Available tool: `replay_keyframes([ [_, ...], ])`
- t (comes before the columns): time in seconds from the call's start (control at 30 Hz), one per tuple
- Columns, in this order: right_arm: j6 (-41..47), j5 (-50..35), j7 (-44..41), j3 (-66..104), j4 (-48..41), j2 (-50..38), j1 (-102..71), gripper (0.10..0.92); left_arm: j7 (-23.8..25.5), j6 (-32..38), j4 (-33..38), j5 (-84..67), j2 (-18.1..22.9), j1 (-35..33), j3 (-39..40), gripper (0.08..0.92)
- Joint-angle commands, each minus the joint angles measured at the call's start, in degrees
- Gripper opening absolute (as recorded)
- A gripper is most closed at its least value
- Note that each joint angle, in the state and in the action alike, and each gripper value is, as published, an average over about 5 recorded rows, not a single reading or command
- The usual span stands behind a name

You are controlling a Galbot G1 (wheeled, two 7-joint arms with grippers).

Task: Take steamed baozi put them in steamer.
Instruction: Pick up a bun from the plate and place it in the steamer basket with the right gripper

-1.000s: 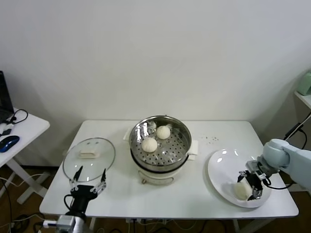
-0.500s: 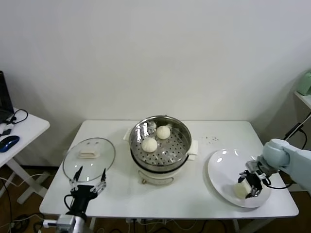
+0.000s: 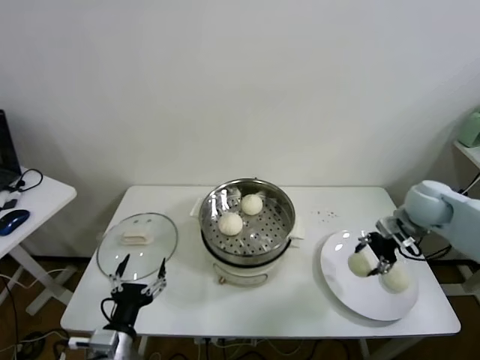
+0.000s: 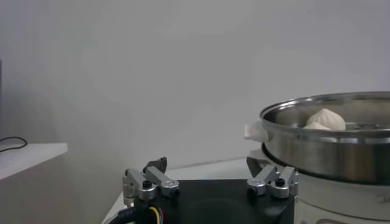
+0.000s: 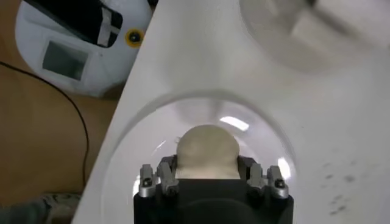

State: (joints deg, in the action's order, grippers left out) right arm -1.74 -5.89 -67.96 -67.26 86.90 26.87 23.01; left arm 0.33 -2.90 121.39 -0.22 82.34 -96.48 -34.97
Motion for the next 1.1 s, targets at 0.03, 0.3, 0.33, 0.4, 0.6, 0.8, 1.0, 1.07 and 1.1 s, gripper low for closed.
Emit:
replay_keyframes([
  [0.03,-8.49,-0.68,-3.69,-11.69,5.04,11.20,27.62,0.645,-0.07,-0.27,0.36,0.72,0.43,-0.17,0.27,0.823],
  [0.3,-19.66,14.94,-4.10,-9.44,8.13,23.40,28.11,0.645,-0.18,-0.24,0.81,0.12,0.73,-0.77,-0.69,0.823],
  [0.33,-20.22,16.83,-3.85,-8.32,8.11,24.74,26.77,0.645,-0.19,-0.23,0.75,0.11,0.75,-0.81,-0.72,0.823],
  [0.4,-21.67,20.82,-3.41,-6.33,7.88,27.54,23.93,0.645,-0.21,-0.26,0.66,0.17,0.74,-0.88,-0.78,0.823],
  [0.6,-24.66,28.26,-3.02,-2.05,4.63,35.13,15.58,0.645,-0.24,-0.55,0.33,0.11,0.55,-0.83,-1.19,0.823],
  [0.8,-25.41,30.92,-1.99,-2.17,1.43,41.63,9.04,0.645,-0.28,-1.00,0.21,0.02,-0.14,-1.19,-1.56,0.823],
  [1.0,-24.96,28.53,-1.67,-3.37,-0.34,44.12,6.40,0.645,-0.65,-1.32,-0.44,-0.77,-0.58,-1.29,-1.69,0.823],
  [1.07,-24.95,27.72,-1.61,-3.93,-0.84,44.13,6.35,0.645,-0.90,-1.49,-0.67,-1.12,-0.80,-1.45,-1.68,0.823],
  [1.1,-24.95,27.49,-1.64,-4.27,-1.05,44.05,6.37,0.645,-0.99,-1.55,-0.79,-1.28,-0.94,-1.54,-1.67,0.823],
])
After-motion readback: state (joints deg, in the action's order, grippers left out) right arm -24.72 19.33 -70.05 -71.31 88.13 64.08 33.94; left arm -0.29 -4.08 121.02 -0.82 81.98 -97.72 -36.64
